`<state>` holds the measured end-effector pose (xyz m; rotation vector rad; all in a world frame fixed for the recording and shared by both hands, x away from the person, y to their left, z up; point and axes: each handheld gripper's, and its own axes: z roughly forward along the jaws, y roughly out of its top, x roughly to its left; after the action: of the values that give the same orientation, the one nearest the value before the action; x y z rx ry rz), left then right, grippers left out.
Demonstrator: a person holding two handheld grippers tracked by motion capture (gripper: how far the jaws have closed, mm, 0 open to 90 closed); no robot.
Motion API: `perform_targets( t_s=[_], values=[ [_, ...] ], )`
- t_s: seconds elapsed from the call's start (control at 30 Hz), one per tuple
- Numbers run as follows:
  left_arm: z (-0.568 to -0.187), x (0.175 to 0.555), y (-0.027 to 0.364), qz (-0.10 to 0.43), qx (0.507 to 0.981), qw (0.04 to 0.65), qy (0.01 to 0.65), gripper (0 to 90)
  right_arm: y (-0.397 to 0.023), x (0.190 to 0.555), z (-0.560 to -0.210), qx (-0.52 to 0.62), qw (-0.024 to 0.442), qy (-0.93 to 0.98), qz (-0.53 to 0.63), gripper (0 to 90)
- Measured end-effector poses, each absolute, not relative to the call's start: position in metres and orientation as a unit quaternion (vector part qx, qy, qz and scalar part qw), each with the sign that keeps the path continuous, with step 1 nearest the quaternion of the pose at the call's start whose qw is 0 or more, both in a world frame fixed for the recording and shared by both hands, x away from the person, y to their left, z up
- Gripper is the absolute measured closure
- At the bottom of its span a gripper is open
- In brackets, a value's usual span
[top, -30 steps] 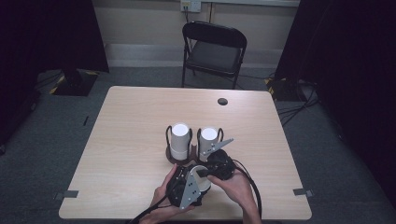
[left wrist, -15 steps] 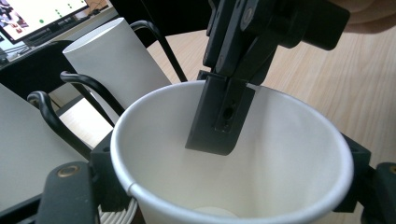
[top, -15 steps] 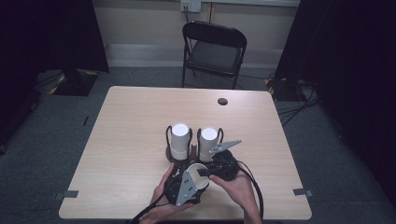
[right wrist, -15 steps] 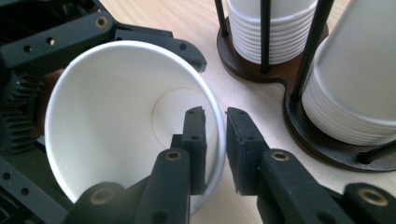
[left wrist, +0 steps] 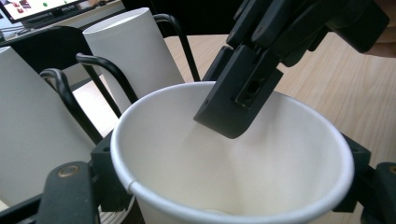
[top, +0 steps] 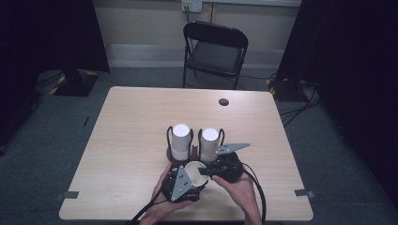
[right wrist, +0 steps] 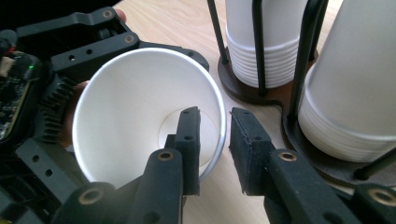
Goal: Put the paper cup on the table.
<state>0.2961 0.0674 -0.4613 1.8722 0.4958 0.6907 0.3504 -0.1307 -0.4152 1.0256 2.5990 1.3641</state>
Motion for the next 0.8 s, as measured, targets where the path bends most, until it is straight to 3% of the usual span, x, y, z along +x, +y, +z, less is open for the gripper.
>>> perform_targets(
  t_s=[0.33,0.63,0.8],
  values=[
    [-0.46,0.301,0.078,0.269,0.774,0.525,0.232,22.4,-0.136,0.344,-0.414,0.307,0.04,0.819,0.484,74.0],
    [-0.459,0.305,0.086,0.255,0.762,0.536,0.258,22.4,-0.142,0.339,-0.418,0.305,0.063,0.794,0.523,60.8],
    [-0.459,0.308,0.093,0.251,0.755,0.542,0.269,22.4,-0.149,0.337,-0.417,0.311,0.087,0.768,0.553,59.1]
  ],
)
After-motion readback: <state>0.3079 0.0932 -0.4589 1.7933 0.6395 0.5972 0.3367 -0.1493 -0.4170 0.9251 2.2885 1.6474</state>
